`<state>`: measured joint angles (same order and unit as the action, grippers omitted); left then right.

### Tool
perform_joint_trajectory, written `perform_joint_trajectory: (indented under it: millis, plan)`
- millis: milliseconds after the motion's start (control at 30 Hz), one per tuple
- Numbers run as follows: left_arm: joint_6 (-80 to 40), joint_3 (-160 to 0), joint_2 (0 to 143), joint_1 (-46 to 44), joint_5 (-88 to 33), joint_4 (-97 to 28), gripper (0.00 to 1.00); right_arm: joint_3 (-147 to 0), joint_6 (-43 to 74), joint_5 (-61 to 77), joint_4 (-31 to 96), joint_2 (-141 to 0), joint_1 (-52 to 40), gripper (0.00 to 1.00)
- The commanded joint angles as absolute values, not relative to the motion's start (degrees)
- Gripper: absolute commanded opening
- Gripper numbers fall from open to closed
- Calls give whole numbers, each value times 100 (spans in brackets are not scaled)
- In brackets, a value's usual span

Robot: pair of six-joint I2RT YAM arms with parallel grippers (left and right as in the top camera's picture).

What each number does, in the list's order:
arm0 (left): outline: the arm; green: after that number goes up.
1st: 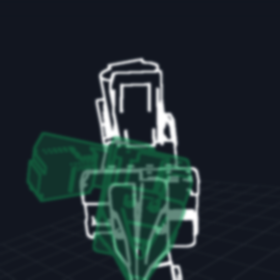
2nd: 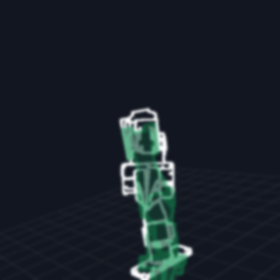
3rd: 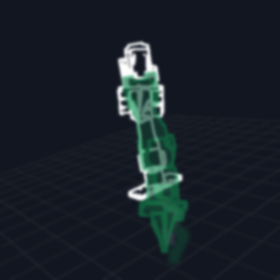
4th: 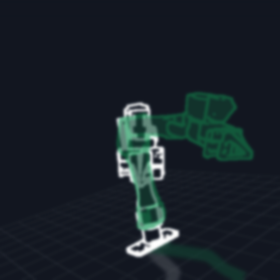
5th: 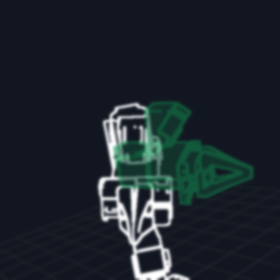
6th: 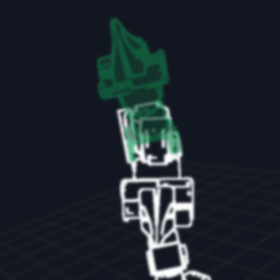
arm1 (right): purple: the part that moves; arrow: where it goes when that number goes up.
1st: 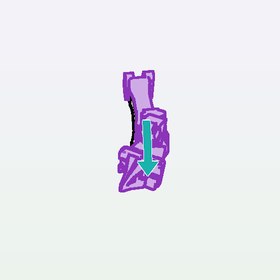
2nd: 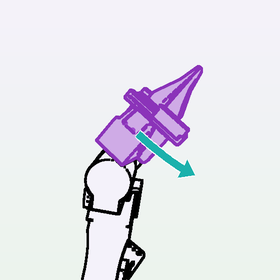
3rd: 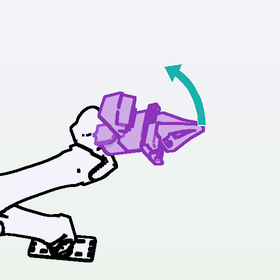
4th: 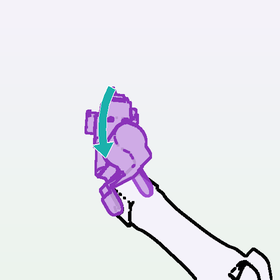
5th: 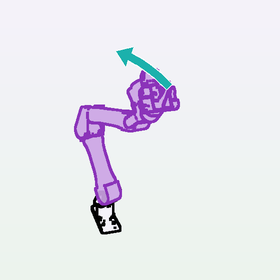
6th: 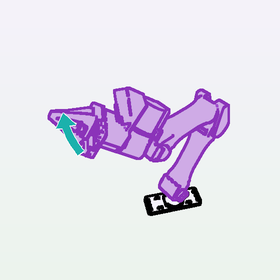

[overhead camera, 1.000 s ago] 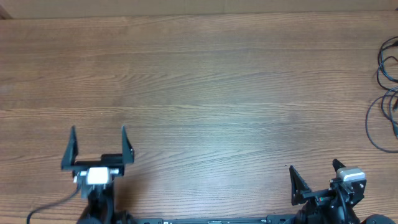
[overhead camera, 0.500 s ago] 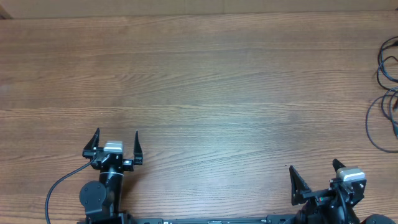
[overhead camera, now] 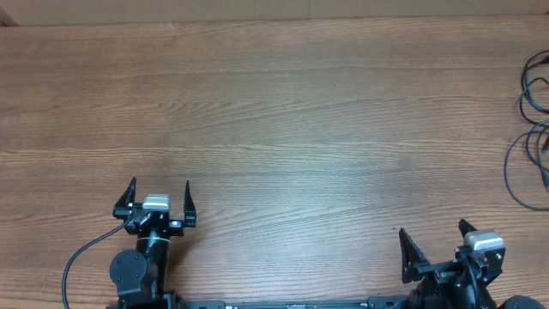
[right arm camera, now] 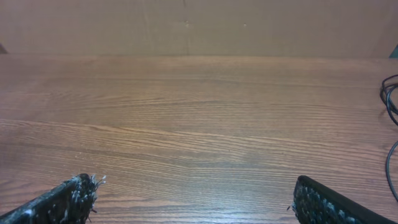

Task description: Untangle cables

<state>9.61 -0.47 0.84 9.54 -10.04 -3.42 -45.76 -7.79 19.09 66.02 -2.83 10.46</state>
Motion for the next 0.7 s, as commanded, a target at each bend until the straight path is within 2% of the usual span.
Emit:
perform_joint_trajectory:
  millis: [0, 500, 567, 667]
  plan:
    - [1072, -27, 21, 1015, -926, -362, 99, -4646, -821, 1890, 6582, -237, 1035, 100]
    - [1072, -27, 23, 1015, -926, -362, 99, -4646, -799, 1927, 6571, -237, 1035, 100]
    - [1072, -27, 23, 1015, -926, -362, 99, -4630, -794, 2040, 6305, -237, 1033, 100]
    - [1072, -27, 23, 1015, -926, -362, 100, -4416, -799, 2502, 5081, -237, 1022, 100]
